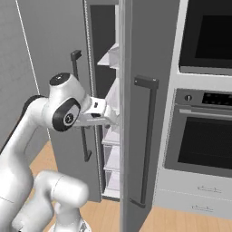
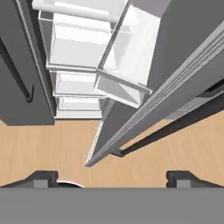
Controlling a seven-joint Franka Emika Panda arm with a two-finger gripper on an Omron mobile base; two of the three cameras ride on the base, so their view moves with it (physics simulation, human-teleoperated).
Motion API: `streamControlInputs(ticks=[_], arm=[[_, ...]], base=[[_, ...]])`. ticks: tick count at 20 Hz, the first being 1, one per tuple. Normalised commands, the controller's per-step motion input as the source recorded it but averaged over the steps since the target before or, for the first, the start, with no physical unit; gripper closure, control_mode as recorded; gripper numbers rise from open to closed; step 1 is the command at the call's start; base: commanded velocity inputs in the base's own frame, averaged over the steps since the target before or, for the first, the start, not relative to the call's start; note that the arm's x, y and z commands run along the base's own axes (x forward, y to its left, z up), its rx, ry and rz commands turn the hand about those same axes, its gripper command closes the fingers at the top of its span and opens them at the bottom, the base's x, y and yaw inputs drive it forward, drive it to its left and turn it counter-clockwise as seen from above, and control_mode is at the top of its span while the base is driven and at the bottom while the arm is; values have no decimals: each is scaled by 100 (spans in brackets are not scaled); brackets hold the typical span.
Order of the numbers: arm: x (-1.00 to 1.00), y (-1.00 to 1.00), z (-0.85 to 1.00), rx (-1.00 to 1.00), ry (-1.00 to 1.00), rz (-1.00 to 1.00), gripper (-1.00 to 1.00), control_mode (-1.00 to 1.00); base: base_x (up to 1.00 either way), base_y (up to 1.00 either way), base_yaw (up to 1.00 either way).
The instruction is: Take the strawberry from the fridge and place it on top of the pancake, located on the dining counter.
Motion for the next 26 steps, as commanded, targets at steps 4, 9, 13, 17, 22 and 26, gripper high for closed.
streamControlInputs(ticks=[4, 9, 13, 17, 22, 26], arm=[[74, 54, -7, -58, 65, 0, -100, -100], [50, 26, -77, -51, 25, 1, -100, -100], [100, -6, -5, -7, 28, 6, -100, -100], [95, -17, 0, -1, 22, 9, -100, -100], [37, -39, -2, 0, 2, 5, -100, -100], [1, -41, -37, -8, 1, 0, -100, -100]], base=[[0, 0, 0], [0, 0, 0], [0, 0, 0], [0, 0, 0], [0, 0, 0], [0, 0, 0]])
